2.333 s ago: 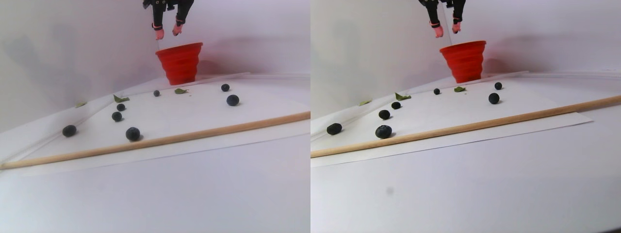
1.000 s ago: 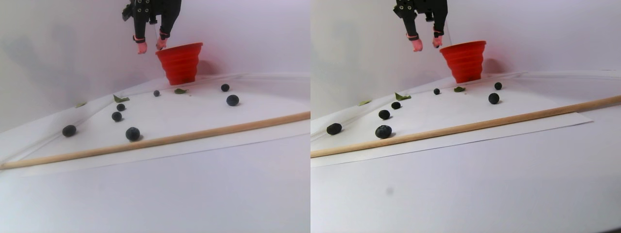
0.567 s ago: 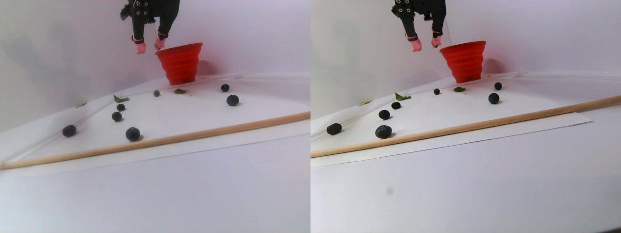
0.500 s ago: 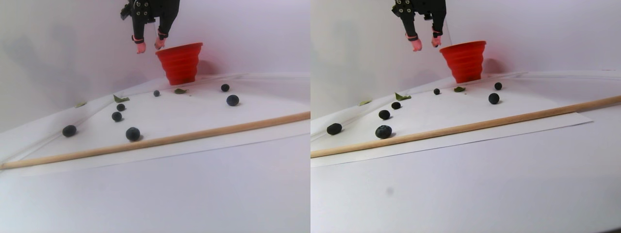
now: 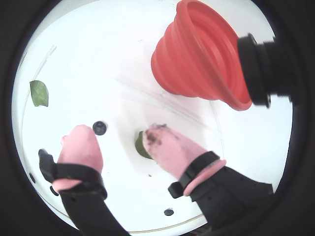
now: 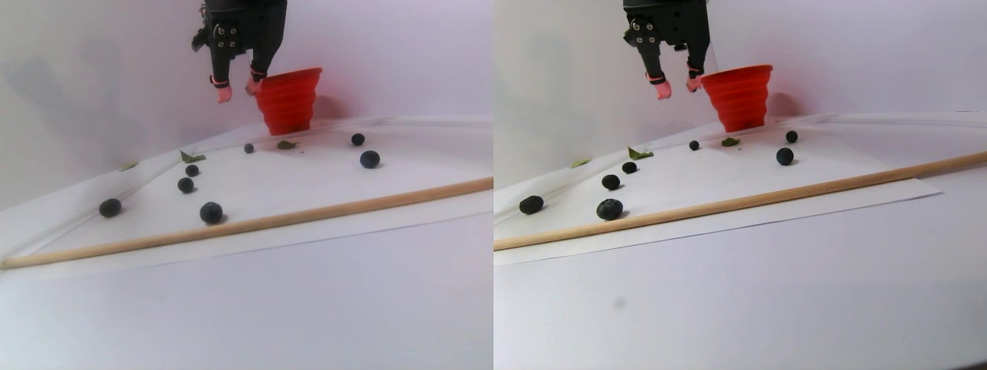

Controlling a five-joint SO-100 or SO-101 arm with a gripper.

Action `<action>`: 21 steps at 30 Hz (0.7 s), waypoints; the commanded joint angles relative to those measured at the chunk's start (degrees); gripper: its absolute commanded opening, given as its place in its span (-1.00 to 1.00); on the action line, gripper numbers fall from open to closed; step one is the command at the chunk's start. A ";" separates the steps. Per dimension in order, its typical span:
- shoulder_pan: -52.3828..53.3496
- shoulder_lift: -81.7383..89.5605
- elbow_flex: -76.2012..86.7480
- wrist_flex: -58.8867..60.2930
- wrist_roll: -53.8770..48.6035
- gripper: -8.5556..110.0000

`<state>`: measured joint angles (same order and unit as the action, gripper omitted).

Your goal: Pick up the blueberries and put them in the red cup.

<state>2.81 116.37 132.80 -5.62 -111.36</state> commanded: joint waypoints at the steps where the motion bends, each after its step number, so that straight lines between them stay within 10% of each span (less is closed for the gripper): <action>1: -1.05 0.09 -0.88 -2.29 -0.44 -0.55; 21: 0.26 -9.58 -3.43 -7.91 -0.97 -0.55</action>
<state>2.90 106.17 132.80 -12.04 -112.06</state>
